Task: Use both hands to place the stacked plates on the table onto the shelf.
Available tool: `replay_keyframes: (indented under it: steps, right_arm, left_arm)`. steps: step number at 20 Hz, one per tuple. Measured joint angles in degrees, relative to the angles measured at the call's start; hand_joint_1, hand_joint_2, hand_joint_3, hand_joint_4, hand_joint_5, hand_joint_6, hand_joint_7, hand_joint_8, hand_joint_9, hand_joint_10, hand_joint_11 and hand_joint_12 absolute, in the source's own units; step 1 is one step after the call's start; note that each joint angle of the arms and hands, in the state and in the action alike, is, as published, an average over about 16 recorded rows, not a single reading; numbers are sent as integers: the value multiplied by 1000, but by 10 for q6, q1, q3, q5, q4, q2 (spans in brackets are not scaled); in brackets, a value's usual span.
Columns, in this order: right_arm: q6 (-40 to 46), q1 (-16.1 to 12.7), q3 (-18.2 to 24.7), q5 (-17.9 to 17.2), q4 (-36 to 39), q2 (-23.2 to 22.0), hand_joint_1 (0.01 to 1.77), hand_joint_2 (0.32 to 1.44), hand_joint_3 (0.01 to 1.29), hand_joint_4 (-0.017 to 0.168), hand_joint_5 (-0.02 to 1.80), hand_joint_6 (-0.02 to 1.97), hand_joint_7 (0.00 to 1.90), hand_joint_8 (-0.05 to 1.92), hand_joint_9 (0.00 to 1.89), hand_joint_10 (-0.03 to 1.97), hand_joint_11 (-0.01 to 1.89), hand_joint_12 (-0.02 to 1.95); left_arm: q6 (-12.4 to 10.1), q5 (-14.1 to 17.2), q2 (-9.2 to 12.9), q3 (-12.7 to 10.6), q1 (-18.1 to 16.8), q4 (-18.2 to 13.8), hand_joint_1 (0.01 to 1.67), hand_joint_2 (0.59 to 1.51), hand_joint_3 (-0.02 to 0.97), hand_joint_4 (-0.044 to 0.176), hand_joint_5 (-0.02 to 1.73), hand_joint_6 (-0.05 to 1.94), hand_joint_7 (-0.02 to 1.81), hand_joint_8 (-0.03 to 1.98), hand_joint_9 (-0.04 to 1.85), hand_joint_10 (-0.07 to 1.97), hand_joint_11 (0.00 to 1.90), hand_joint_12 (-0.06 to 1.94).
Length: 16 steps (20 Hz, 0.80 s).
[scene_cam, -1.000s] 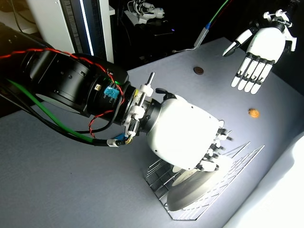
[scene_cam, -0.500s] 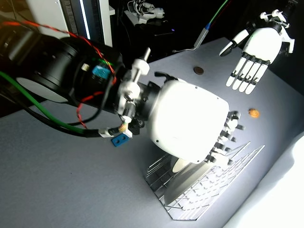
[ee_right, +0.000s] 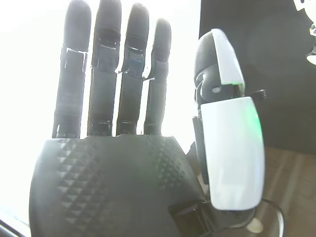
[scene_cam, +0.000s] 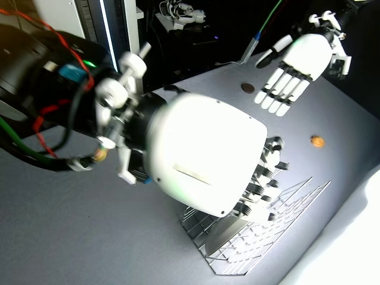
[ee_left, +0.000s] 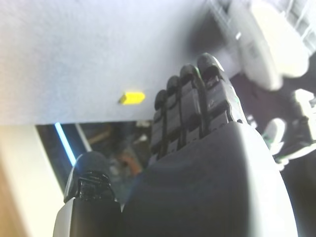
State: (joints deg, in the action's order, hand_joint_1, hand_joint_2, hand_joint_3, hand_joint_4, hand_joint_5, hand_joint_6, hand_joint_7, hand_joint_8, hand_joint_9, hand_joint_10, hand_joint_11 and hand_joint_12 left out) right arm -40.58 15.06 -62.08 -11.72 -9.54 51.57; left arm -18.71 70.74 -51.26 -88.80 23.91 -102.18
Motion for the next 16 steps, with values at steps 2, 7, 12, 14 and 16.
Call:
replay_keyframes:
  steps: [2,7,12,14,16]
  right_arm:
    - [-2,1,14,4,14,-22,714,1193,9,-2,953,652,1046,745,1046,838,808,1455]
    - [-11,6,50,16,34,-77,587,1287,9,-3,1022,1244,1162,1337,1191,1438,1134,1728]
    - [-40,16,76,14,40,-114,515,1364,9,-6,1094,1806,1326,1855,1390,1905,1509,1913]
    - [-54,20,82,10,40,-123,521,1377,9,-7,1145,1901,1415,1899,1492,1922,1636,1911]
    - [-63,22,86,7,40,-130,530,1384,9,-8,1186,1909,1479,1908,1562,1931,1721,1910]
  left_arm:
    - [1,5,0,11,-3,4,90,1307,16,0,398,620,457,708,414,729,236,1147]
    - [2,15,0,28,-11,14,278,1351,9,-1,726,1210,855,1310,814,1331,678,1621]
    - [-1,22,-2,33,-19,20,487,1368,0,17,1016,1772,1215,1862,1208,1873,1193,1917]
    - [-1,25,-2,35,-21,21,560,1365,-4,29,1121,1882,1346,1927,1352,1927,1360,1920]
    - [-2,27,-3,37,-24,22,614,1363,-7,35,1209,1892,1452,1932,1470,1932,1484,1924]
